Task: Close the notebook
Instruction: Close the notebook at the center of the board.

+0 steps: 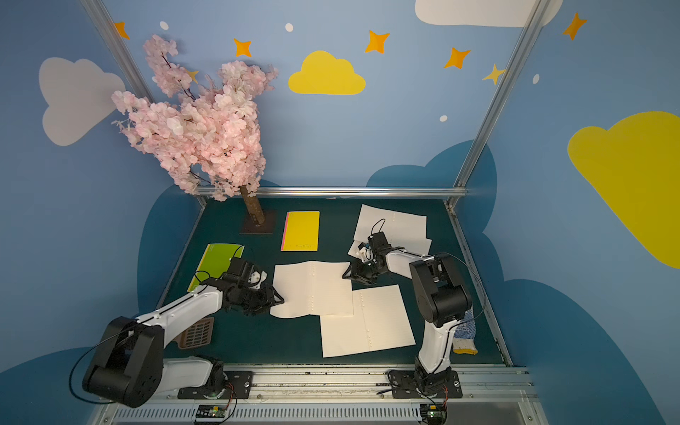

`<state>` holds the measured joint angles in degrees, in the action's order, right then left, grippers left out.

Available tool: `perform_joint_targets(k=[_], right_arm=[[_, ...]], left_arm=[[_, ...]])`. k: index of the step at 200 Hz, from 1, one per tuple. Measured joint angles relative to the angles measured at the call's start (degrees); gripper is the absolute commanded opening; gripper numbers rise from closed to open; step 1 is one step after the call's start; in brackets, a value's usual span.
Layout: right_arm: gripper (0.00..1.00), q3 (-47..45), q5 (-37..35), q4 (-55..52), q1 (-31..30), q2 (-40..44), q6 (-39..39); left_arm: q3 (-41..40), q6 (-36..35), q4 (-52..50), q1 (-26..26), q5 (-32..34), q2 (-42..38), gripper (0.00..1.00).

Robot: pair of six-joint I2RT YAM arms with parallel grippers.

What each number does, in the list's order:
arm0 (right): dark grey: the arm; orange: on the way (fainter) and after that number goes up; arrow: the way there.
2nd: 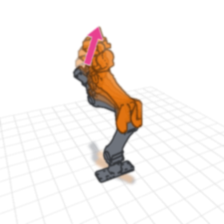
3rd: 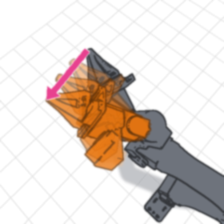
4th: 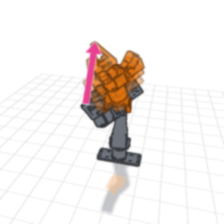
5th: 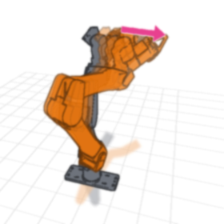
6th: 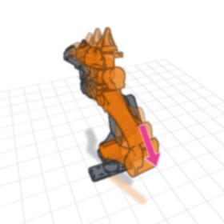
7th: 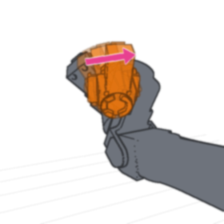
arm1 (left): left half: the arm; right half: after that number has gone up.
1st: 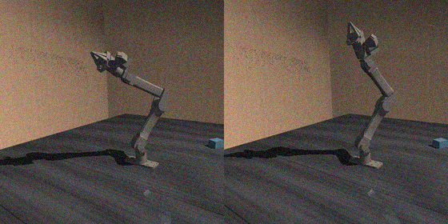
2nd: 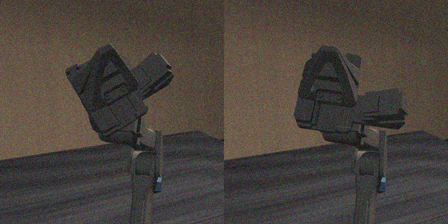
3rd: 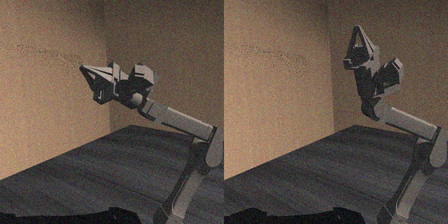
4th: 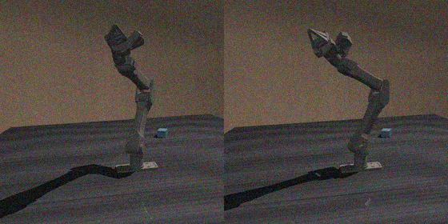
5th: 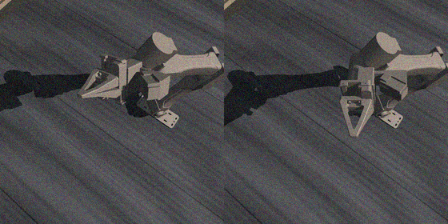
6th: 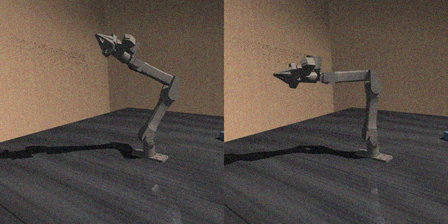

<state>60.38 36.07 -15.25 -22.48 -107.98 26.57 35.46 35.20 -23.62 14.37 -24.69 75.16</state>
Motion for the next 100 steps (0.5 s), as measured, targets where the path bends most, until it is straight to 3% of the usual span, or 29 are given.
perform_joint_targets(k=[100], right_arm=[[0.46, -1.0, 0.0, 2.1, -0.7, 0.3, 0.0]], left_arm=[[0.0, 1.3, 3.4, 0.1, -5.5, -6.3, 0.57]])
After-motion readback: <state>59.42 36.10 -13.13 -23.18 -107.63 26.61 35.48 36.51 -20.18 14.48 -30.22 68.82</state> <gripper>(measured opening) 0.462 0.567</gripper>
